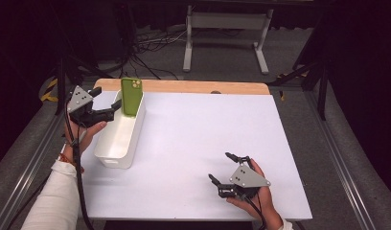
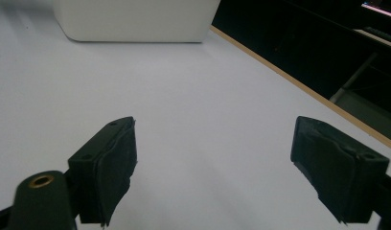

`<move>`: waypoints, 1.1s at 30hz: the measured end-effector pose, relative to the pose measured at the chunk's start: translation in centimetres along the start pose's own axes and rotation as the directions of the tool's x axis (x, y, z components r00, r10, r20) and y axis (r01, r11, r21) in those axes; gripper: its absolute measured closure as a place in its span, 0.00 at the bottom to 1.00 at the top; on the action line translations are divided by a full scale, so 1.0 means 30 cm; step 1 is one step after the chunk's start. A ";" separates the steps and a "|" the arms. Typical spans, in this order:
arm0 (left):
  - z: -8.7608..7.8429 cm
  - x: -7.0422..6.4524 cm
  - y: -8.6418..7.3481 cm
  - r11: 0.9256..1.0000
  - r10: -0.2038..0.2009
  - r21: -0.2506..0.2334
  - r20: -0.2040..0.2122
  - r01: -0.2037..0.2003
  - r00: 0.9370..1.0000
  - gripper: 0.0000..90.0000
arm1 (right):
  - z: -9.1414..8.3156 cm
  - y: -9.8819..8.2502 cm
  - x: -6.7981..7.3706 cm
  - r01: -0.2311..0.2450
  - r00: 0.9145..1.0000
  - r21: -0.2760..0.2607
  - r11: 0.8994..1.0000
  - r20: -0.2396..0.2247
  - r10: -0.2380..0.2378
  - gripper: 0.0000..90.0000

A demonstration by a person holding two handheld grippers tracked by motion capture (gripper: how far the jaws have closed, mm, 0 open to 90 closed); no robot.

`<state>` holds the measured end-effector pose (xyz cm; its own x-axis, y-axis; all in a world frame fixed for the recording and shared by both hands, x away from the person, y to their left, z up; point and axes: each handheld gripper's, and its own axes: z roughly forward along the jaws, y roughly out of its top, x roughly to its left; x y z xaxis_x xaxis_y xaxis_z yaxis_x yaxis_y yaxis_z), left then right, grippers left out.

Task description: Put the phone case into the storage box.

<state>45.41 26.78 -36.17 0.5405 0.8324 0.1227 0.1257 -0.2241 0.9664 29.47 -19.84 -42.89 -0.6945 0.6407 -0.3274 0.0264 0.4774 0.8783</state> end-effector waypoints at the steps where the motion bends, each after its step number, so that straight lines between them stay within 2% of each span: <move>1: -0.003 -0.003 -0.001 1.000 0.000 -0.001 0.006 0.000 1.000 0.16 | 0.000 0.000 0.001 0.001 1.000 -0.003 1.000 0.000 -0.001 0.19; 6: -0.021 -0.014 -0.001 1.000 0.013 -0.010 0.017 -0.012 1.000 0.14 | 0.000 -0.001 -0.001 -0.001 1.000 -0.001 1.000 0.001 0.001 0.19; 10: -0.030 -0.026 -0.005 1.000 0.008 -0.027 0.026 -0.007 1.000 0.13 | -0.002 0.000 -0.001 0.000 1.000 -0.002 1.000 0.003 0.000 0.19; 15: -0.042 -0.043 -0.012 1.000 0.016 -0.025 0.041 -0.015 0.999 0.10 | -0.007 -0.001 0.000 0.000 1.000 -0.001 1.000 0.004 0.000 0.19; 21: -0.060 -0.057 -0.009 0.999 0.002 -0.050 0.064 0.001 0.998 0.08 | -0.011 -0.001 -0.002 0.001 1.000 -0.002 1.000 0.006 -0.001 0.19; 29: -0.074 -0.098 -0.007 0.998 0.024 -0.058 0.086 -0.019 0.996 0.07 | -0.021 0.008 0.002 0.001 1.000 -0.019 1.000 0.026 -0.001 0.19; 33: -0.081 -0.117 -0.008 0.998 0.031 -0.063 0.098 -0.025 0.995 0.07 | -0.025 0.013 0.007 0.003 1.000 -0.021 1.000 0.020 -0.002 0.19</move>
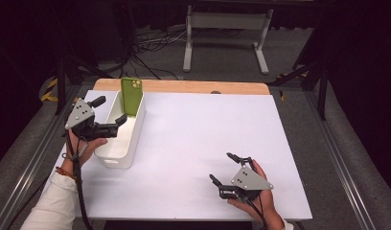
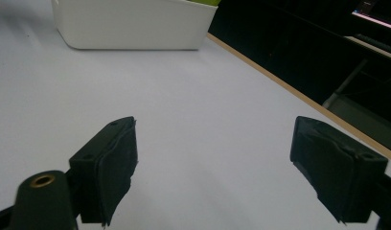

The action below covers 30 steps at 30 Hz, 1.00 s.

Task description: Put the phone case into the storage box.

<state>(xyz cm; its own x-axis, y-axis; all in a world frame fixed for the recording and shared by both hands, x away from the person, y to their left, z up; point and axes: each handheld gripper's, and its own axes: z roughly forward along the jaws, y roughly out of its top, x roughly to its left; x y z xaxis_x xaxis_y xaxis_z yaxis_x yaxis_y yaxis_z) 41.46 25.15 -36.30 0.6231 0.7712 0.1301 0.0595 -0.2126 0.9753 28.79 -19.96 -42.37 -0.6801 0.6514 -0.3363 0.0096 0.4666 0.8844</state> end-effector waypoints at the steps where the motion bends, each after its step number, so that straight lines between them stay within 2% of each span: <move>1: -0.001 -0.005 -0.002 1.000 -0.004 -0.004 0.010 0.004 1.000 0.07 | 0.001 -0.001 0.001 0.003 1.000 0.003 1.000 -0.004 -0.003 0.19; 10: -0.006 -0.031 -0.006 1.000 -0.026 -0.013 0.043 0.026 0.999 0.07 | 0.002 0.001 0.007 0.014 1.000 0.007 1.000 -0.012 -0.014 0.19; 17: -0.013 -0.057 -0.004 1.000 -0.005 -0.020 0.073 0.006 0.997 0.06 | -0.001 0.001 0.005 0.013 1.000 0.005 1.000 -0.009 -0.013 0.19; 19: -0.015 -0.065 -0.004 1.000 0.000 -0.020 0.093 0.001 0.996 0.05 | -0.002 0.001 0.004 0.015 1.000 0.004 1.000 -0.008 -0.015 0.19; 22: -0.016 -0.077 -0.002 1.000 0.021 -0.016 0.095 -0.020 0.995 0.05 | -0.001 0.001 0.003 0.015 1.000 0.007 1.000 -0.007 -0.015 0.19; 25: -0.020 -0.090 0.002 0.999 0.018 -0.032 0.093 -0.015 0.995 0.05 | 0.000 -0.001 0.003 0.013 1.000 0.010 1.000 -0.007 -0.013 0.19; 30: -0.032 -0.115 0.004 0.999 0.044 -0.033 0.090 -0.041 0.995 0.05 | -0.001 -0.001 0.002 0.013 1.000 0.010 1.000 -0.010 -0.013 0.18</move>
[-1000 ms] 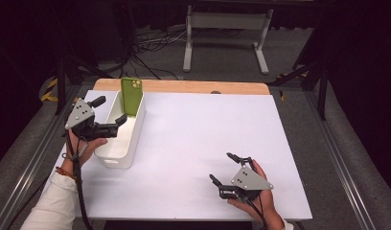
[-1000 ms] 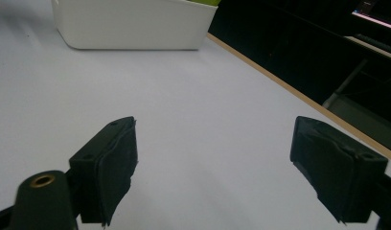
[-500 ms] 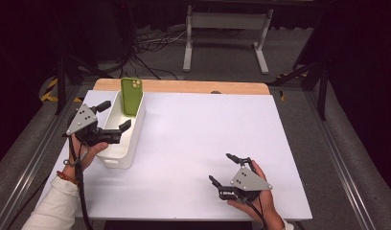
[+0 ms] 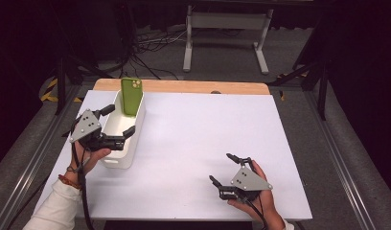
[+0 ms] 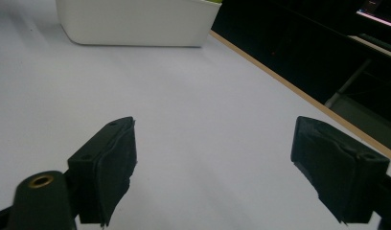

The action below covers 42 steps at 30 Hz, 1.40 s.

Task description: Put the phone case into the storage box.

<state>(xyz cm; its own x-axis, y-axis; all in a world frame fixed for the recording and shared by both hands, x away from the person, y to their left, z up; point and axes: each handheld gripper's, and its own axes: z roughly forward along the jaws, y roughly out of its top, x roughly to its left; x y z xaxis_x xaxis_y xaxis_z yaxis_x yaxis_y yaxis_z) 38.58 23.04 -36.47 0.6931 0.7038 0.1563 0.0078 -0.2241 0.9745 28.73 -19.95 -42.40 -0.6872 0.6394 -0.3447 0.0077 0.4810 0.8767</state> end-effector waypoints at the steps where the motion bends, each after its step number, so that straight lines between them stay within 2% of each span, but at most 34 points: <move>1: -0.002 -0.002 0.001 1.000 0.001 0.000 0.003 -0.001 1.000 0.05 | -0.001 0.000 -0.001 -0.001 1.000 -0.003 1.000 -0.005 0.001 0.18; 10: -0.021 -0.040 0.006 1.000 0.008 -0.022 0.030 -0.008 1.000 0.05 | -0.002 0.000 -0.001 -0.004 1.000 -0.002 1.000 -0.003 0.004 0.18; 14: -0.028 -0.056 0.006 0.999 0.025 -0.028 0.027 -0.024 0.999 0.05 | -0.002 0.000 -0.001 -0.002 1.000 -0.004 1.000 -0.005 0.002 0.18; 22: -0.039 -0.082 0.003 0.999 0.028 -0.043 0.019 -0.027 0.999 0.06 | -0.002 0.001 -0.002 0.002 1.000 -0.005 1.000 -0.008 -0.002 0.18; 37: -0.042 -0.142 -0.007 0.998 0.053 -0.031 0.060 -0.051 0.997 0.06 | 0.000 0.002 0.002 0.004 1.000 -0.001 1.000 -0.016 -0.004 0.18; 42: -0.044 -0.160 -0.018 0.999 0.045 -0.033 0.066 -0.043 0.997 0.06 | -0.001 0.002 0.002 0.004 1.000 -0.001 1.000 -0.015 -0.004 0.18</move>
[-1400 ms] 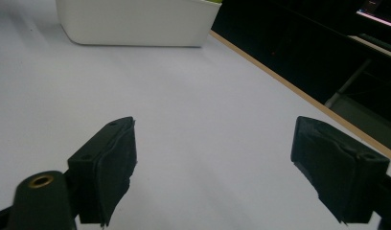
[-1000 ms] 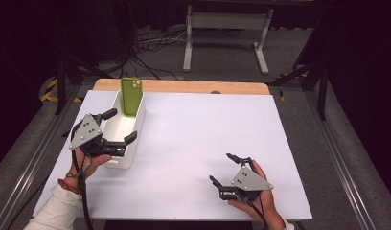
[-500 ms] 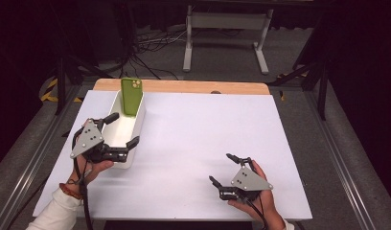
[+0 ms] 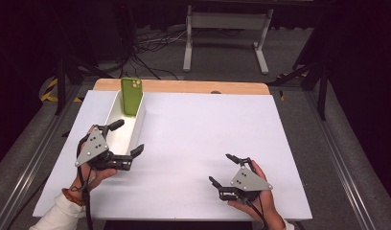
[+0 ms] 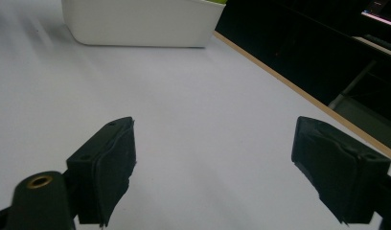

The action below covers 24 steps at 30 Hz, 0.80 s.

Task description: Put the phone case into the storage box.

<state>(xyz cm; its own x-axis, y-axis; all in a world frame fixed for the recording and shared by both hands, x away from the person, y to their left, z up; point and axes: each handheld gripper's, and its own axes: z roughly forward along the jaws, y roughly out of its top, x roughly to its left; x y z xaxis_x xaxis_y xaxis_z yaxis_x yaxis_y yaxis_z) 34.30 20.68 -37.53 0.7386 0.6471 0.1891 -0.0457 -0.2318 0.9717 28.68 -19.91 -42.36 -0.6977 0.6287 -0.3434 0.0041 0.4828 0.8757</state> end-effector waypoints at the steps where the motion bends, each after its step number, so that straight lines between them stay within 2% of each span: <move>1: -0.001 -0.008 -0.001 1.000 0.002 -0.002 0.004 -0.002 1.000 0.06 | 0.000 0.000 0.000 -0.001 1.000 0.000 1.000 0.000 0.001 0.18; 11: 0.001 -0.046 -0.011 1.000 -0.001 -0.001 0.038 0.001 0.999 0.06 | 0.000 0.002 0.002 0.002 1.000 -0.001 1.000 0.000 -0.002 0.18; 15: 0.001 -0.062 -0.012 1.000 0.007 0.004 0.050 -0.007 0.999 0.06 | -0.002 0.003 0.000 0.000 1.000 -0.005 1.000 0.002 0.000 0.18; 16: 0.002 -0.067 -0.013 1.000 0.012 0.019 0.057 -0.013 0.998 0.06 | -0.002 0.003 0.000 0.000 1.000 -0.006 1.000 0.003 0.000 0.18; 19: 0.002 -0.072 -0.017 1.000 0.011 0.014 0.052 -0.012 0.999 0.05 | -0.003 0.004 0.000 0.000 1.000 -0.007 1.000 0.003 0.000 0.18; 24: -0.003 -0.086 -0.027 1.000 0.008 0.016 0.069 -0.009 0.998 0.05 | -0.005 0.006 -0.001 -0.002 1.000 -0.009 1.000 0.008 0.002 0.18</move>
<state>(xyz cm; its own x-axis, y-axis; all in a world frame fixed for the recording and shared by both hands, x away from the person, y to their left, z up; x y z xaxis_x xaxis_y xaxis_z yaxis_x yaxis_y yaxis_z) 32.39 19.26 -38.79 0.7827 0.5937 0.1869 -0.0416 -0.2496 0.9674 28.60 -19.92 -42.16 -0.6923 0.6344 -0.3439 -0.0011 0.4757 0.8796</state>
